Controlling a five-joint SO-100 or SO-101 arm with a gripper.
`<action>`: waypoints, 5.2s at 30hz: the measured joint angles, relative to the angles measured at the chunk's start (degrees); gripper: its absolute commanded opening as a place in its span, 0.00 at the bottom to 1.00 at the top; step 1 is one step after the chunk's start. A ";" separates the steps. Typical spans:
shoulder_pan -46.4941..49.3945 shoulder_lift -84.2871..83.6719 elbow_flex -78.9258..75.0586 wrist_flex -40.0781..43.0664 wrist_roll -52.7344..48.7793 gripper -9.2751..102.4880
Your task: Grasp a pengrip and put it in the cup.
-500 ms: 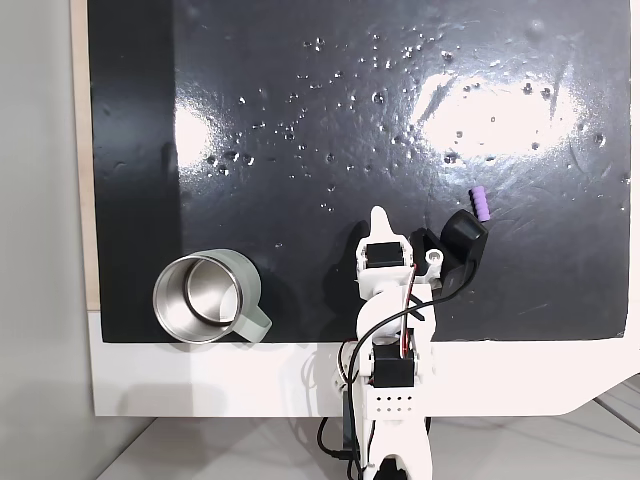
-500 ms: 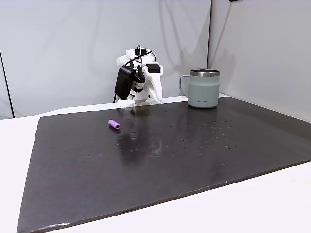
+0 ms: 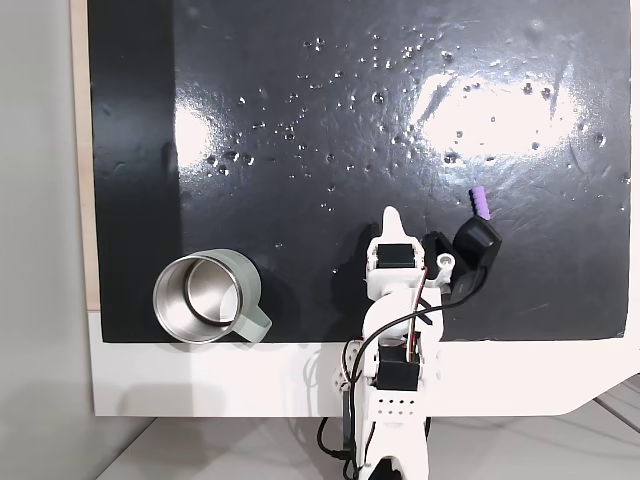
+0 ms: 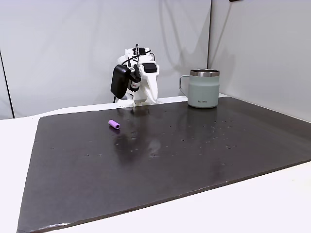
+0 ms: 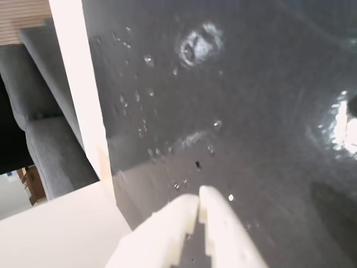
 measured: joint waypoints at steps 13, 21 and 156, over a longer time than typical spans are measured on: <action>10.55 -39.29 -21.88 -2.72 -6.68 0.08; 19.34 -65.13 -34.80 -7.03 -13.89 0.08; 22.15 -101.60 -87.36 34.45 26.63 0.08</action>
